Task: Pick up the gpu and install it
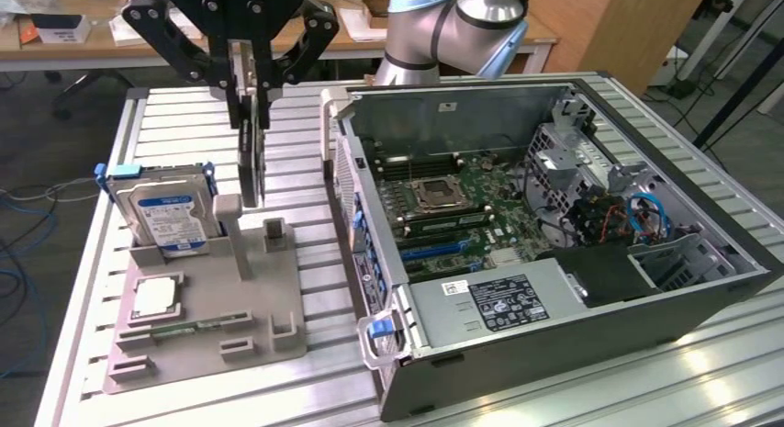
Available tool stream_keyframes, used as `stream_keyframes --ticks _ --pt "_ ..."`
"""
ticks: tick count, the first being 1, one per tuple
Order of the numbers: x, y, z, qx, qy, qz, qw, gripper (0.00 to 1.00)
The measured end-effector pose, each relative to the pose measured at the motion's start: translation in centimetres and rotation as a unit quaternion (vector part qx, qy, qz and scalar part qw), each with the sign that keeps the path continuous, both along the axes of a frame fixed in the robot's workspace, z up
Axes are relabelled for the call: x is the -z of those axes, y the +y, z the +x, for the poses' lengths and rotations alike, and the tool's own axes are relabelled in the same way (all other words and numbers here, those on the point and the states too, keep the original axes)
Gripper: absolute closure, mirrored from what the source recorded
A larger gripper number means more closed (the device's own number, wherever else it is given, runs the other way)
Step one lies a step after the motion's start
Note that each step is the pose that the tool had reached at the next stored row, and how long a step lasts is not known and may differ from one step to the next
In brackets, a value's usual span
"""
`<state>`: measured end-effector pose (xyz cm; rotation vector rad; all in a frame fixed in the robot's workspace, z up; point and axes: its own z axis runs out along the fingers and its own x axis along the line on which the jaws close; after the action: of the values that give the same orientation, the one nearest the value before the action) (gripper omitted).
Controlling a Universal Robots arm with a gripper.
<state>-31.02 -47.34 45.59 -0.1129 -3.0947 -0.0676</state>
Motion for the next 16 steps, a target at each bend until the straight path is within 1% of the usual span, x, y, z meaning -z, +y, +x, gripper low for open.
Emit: stream_keyframes --ticks 5,8,13,16 --pt "0.0 0.0 0.0 0.0 0.0 0.0 1.0 0.74" --pt "0.0 0.02 0.3 0.0 0.0 0.0 1.0 0.74" --pt "0.0 0.12 1.1 0.0 0.0001 0.0 1.0 0.74" --pt "0.0 0.3 2.1 0.0 0.0 0.0 1.0 0.74"
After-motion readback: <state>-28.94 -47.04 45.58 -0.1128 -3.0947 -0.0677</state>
